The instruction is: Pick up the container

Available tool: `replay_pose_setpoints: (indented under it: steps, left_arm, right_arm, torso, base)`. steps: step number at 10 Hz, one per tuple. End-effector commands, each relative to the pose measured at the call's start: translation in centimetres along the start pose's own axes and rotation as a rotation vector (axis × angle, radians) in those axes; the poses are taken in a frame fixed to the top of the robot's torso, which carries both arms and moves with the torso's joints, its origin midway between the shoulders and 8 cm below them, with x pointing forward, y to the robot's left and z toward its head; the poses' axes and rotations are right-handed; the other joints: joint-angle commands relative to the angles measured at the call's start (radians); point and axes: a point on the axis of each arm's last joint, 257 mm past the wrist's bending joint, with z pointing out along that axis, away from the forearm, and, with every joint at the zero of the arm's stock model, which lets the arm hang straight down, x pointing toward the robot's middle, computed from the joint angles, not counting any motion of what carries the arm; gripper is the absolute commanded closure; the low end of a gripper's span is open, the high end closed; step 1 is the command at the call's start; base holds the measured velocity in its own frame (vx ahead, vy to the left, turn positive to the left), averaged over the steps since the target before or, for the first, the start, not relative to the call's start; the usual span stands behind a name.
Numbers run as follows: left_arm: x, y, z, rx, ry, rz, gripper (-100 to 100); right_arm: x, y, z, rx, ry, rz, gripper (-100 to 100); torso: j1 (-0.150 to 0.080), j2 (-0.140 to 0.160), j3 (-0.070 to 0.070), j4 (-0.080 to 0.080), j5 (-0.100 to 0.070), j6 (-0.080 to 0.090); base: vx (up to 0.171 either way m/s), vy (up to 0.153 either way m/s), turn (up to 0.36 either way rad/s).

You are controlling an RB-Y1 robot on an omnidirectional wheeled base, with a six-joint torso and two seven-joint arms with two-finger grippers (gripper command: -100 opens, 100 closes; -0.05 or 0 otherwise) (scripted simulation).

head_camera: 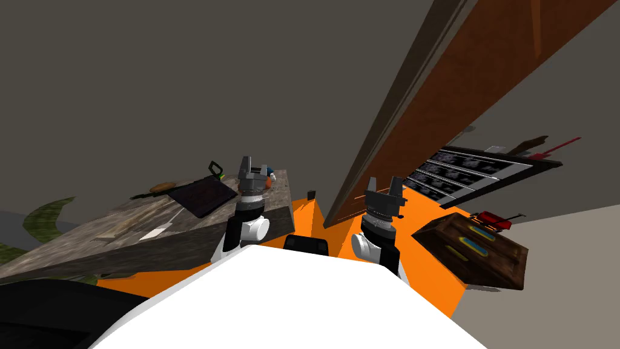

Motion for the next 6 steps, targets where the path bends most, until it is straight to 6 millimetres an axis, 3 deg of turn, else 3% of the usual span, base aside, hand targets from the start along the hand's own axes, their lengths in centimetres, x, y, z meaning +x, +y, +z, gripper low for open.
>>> replay_pose_setpoints:
  steps: [1, 5, 6]
  left_arm:
    - [0.0, 1.4, 0.1, -0.038, 0.02, -0.011, -100]
    - [-0.5, 6.1, 0.3, -0.166, 0.063, -0.048, -100]
    - [-0.5, 6.1, 0.3, -0.168, 0.063, -0.048, -100]
  right_arm:
    - [0.0, 0.0, 0.0, 0.0, 0.0, 0.0, 0]
    - [0.0, 0.0, 0.0, 0.0, 0.0, 0.0, 0]
    - [0.0, 0.0, 0.0, 0.0, 0.0, 0.0, 0]
  torso:
    - [0.0, 0.0, 0.0, 0.0, 0.0, 0.0]
    - [-0.001, 0.002, 0.001, 0.0, 0.0, 0.0]
    - [-0.001, 0.003, 0.001, 0.001, 0.0, 0.0]
  base:
    - [-0.022, -0.003, -0.039]
    - [-0.04, -0.014, -0.073]
    - [-0.027, -0.006, -0.017]
